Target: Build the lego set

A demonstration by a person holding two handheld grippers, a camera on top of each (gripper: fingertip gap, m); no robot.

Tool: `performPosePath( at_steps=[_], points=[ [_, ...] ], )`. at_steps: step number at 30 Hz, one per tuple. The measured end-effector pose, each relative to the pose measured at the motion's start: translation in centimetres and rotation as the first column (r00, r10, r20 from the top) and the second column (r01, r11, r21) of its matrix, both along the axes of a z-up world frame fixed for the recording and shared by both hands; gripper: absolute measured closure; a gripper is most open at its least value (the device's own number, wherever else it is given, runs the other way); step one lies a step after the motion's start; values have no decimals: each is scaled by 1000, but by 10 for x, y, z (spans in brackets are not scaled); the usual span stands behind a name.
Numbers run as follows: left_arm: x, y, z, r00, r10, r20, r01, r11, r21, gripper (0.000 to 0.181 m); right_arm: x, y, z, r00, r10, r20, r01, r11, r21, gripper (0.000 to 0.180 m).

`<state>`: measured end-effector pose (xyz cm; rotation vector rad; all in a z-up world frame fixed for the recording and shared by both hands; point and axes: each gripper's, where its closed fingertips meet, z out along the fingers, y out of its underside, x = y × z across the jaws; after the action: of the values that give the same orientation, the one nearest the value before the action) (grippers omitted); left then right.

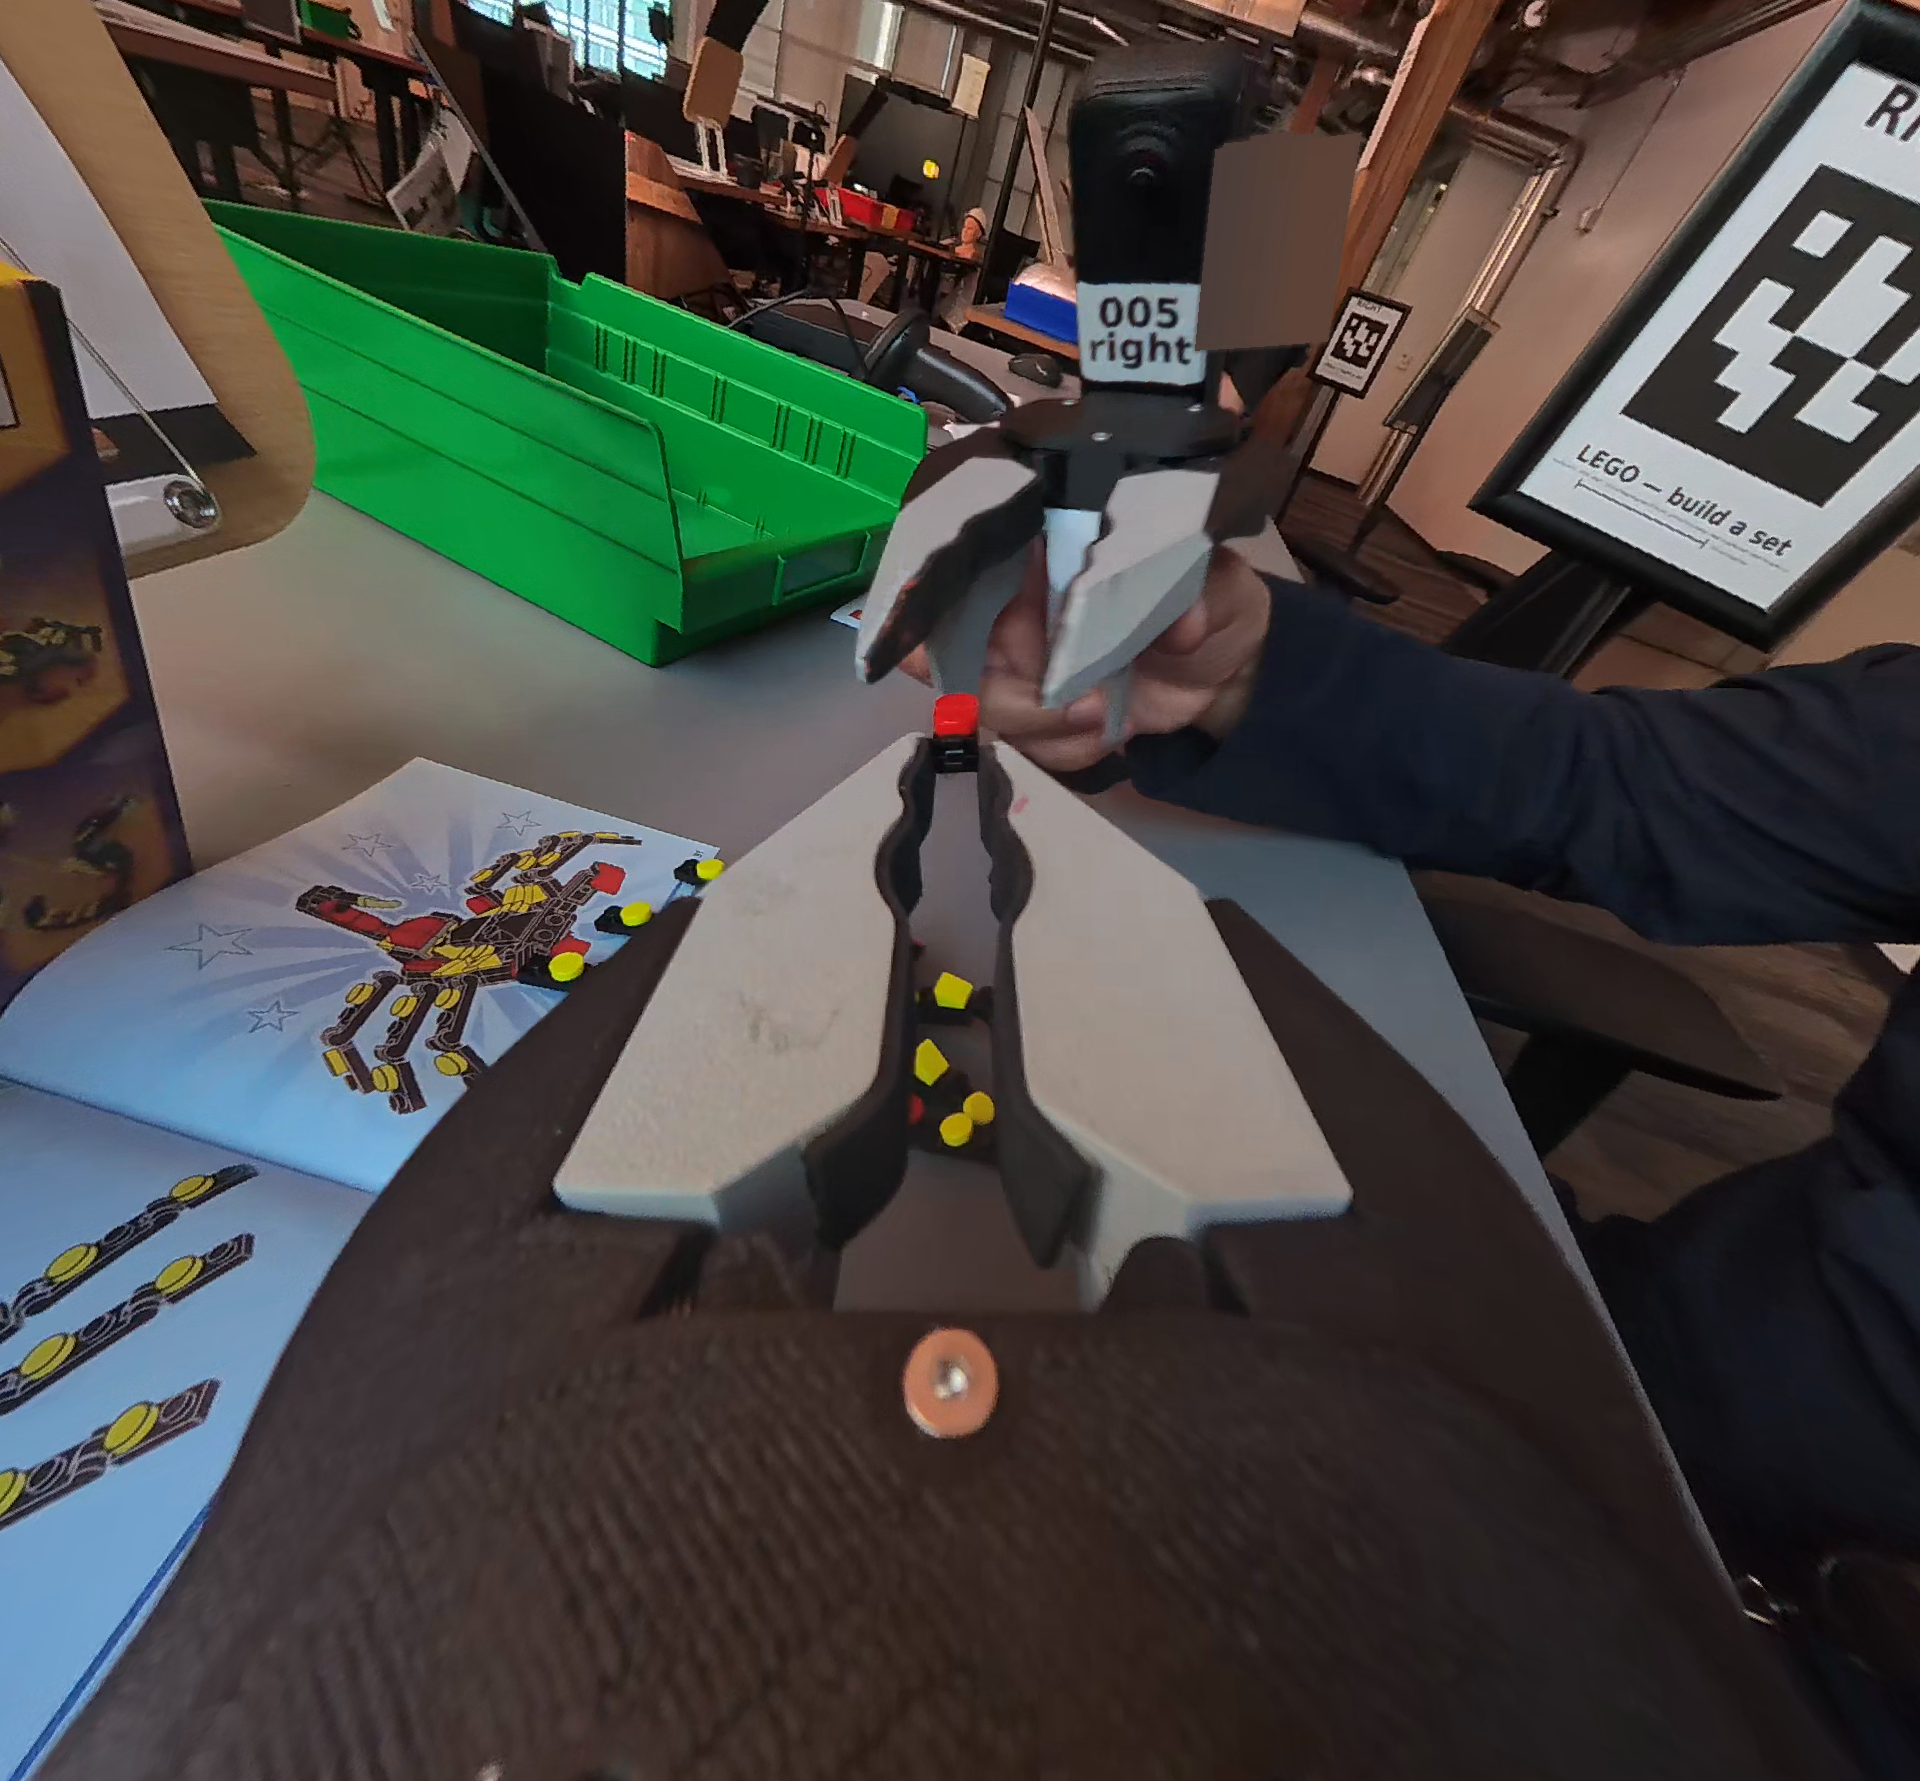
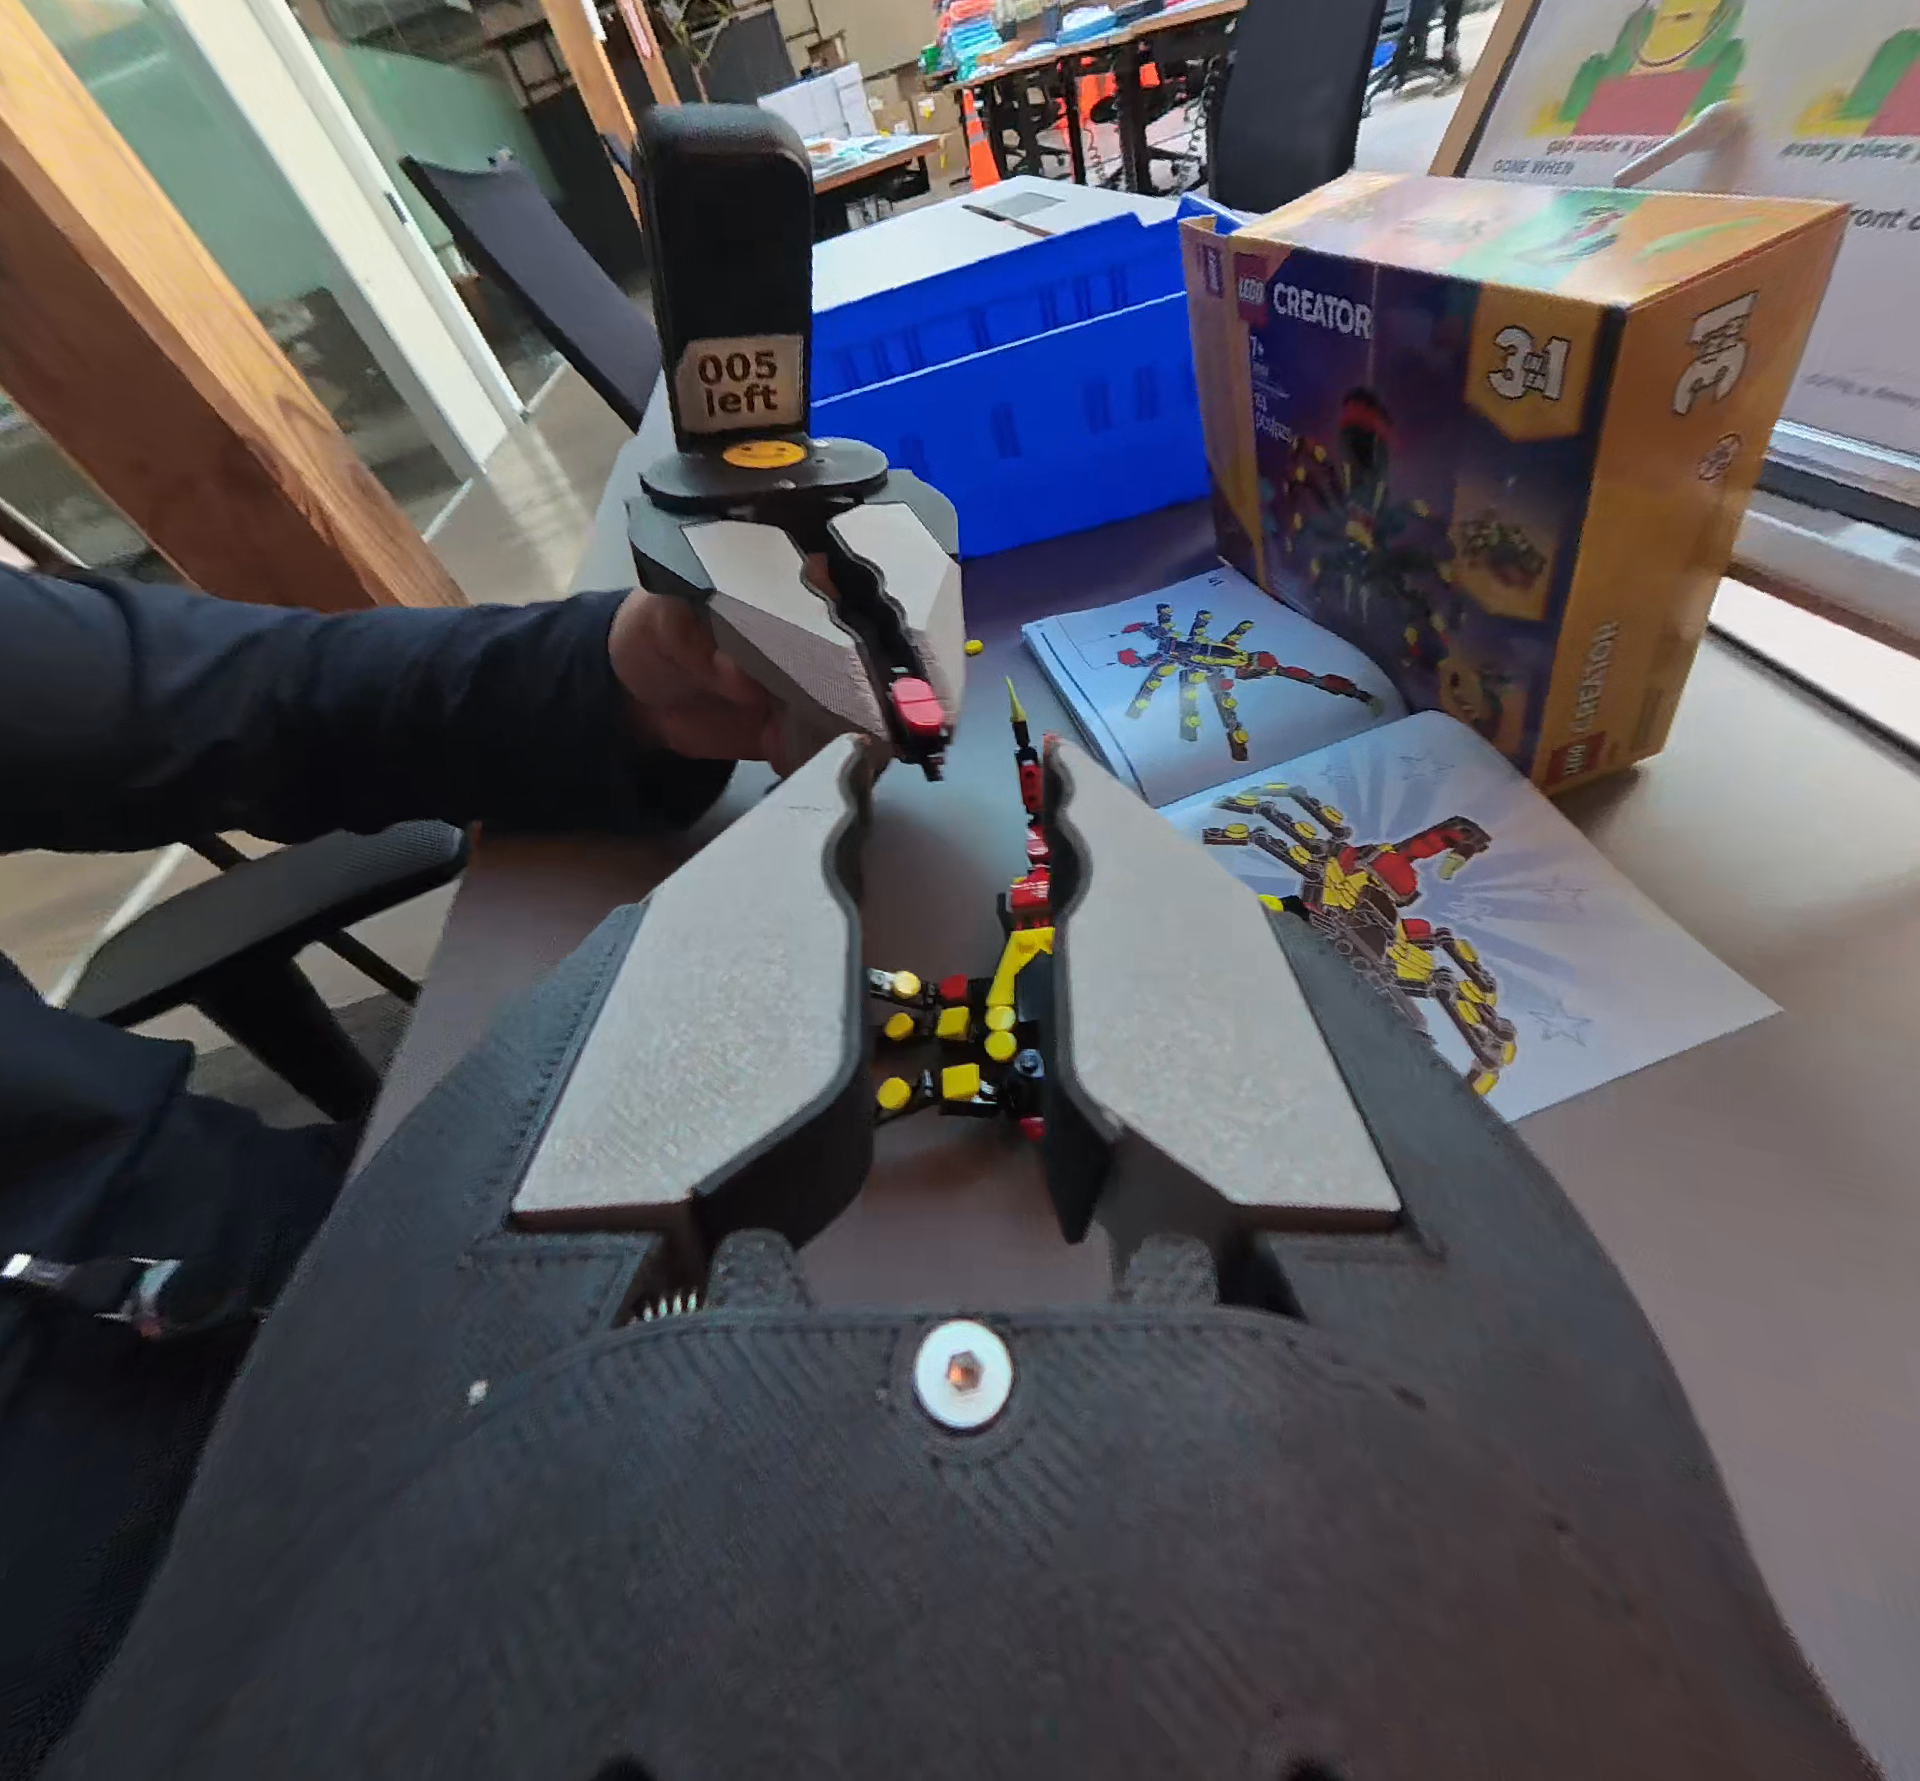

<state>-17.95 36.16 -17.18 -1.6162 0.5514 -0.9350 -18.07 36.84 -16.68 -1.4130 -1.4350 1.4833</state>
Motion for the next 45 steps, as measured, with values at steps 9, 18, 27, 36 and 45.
performPosePath(
  at_steps=[9, 18, 27, 36, 45],
  points=[
    [8, -7, -12, 994, -67, -87, 66, 998, -15, 176, 22, -5, 3, 988, 24, -155, 6, 983, 186, 180],
    [21, -16, -6, 989, -98, -110, 102, 994, 30, 176, 17, -22, -6, 992, 69, -102, -47, 978, 202, 167],
    [28, -21, -7, 984, -114, -140, 122, 991, 52, 176, 18, -30, -5, 988, 102, -118, -71, 967, 245, 175],
    [30, -21, -13, 979, -121, -161, 131, 990, 51, 176, 19, -31, -10, 983, 137, -124, -114, 978, 172, 176],
    [34, -19, -15, 945, -5, -326, 76, 976, 206, 176, 18, -34, -8, 980, 141, -138, -108, 969, 221, 176]
  ],
)
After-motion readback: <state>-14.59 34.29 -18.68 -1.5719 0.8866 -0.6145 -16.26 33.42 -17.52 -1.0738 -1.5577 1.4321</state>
